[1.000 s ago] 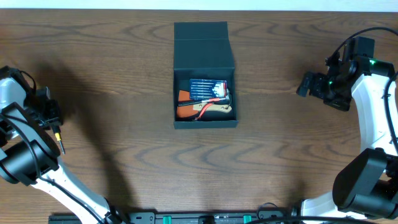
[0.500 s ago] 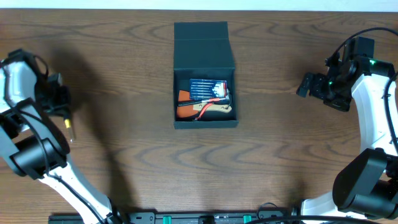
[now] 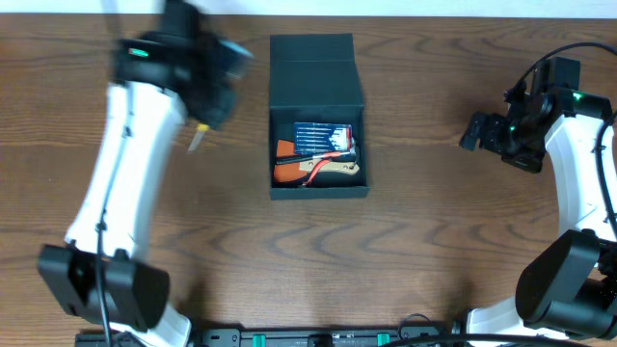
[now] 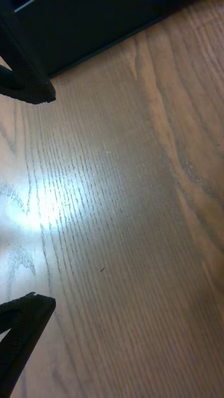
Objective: Pack container
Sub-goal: 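Carry the screwdriver over the box with the left gripper and release, then withdraw the left gripper and move both grippers to the box lid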
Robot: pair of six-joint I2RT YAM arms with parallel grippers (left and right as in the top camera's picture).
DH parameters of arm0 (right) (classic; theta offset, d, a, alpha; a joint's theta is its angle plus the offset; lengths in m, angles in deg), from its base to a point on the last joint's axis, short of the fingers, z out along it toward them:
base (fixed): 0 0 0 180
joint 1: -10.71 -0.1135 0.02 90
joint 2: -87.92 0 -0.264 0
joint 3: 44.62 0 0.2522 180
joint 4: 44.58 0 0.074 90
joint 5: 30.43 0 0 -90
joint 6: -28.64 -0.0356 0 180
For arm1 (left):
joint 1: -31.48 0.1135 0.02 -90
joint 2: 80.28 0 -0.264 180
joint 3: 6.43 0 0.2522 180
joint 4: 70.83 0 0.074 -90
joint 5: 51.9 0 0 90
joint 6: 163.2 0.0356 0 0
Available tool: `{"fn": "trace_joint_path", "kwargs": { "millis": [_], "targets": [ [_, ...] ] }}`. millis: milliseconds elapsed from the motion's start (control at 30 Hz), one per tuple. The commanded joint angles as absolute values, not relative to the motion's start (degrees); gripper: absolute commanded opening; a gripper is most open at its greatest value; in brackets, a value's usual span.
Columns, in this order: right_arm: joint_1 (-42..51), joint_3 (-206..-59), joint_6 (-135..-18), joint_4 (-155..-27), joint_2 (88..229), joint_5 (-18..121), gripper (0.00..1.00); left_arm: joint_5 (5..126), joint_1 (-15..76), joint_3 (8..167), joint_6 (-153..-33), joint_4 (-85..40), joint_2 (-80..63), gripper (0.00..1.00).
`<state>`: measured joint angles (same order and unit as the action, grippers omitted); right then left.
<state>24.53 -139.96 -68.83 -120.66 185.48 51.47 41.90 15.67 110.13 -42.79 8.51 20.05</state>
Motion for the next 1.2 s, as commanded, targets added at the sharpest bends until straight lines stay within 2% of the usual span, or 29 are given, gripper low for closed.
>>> {"fn": "trace_joint_path", "kwargs": {
  "millis": [0,133,267,433,667,933,1000,1033,1067,1100,1167],
  "targets": [
    [24.9,-140.0,-69.5,-120.6,185.8,51.2,0.99,37.5,6.5,110.2,-26.9,8.8,20.8,0.06],
    [24.9,-140.0,-69.5,-120.4,185.8,51.2,0.99,37.4,-2.4,109.6,-12.7,6.7,24.8,0.06],
    [24.9,-140.0,-69.5,-120.3,185.8,51.2,0.99,36.7,-6.3,109.6,-4.5,3.5,30.1,0.06],
    [24.9,-140.0,-69.5,-120.4,185.8,51.2,0.99,29.4,-7.4,109.6,-2.0,-1.2,36.7,0.06],
    [24.9,-140.0,-69.5,-120.3,185.8,51.2,0.99,29.2,-5.8,109.6,-0.6,-8.6,42.8,0.06],
    [24.9,-140.0,-69.5,-120.0,185.8,51.2,0.99,29.2,-5.2,109.6,-1.5,-9.8,43.7,0.07],
    [24.9,-140.0,-69.5,-119.5,185.8,51.2,0.99,29.2,-5.2,109.6,-4.4,-10.1,43.7,0.17],
    [24.9,-140.0,-69.5,-119.4,185.8,51.2,0.99,29.2,-5.2,109.6,-5.8,-10.3,43.7,0.28],
    [24.9,-140.0,-69.5,-119.3,185.8,51.2,0.99,29.2,-5.2,109.6,-7.9,-10.3,43.4,0.44],
    [24.9,-140.0,-69.5,-119.2,185.8,51.1,0.99,29.2,-5.2,109.6,-9.3,-10.3,43.2,0.54],
    [24.9,-140.0,-69.5,-119.2,185.8,51.2,0.99,29.2,-5.2,109.6,-12.8,-10.3,42.2,0.57]
  ]
}}
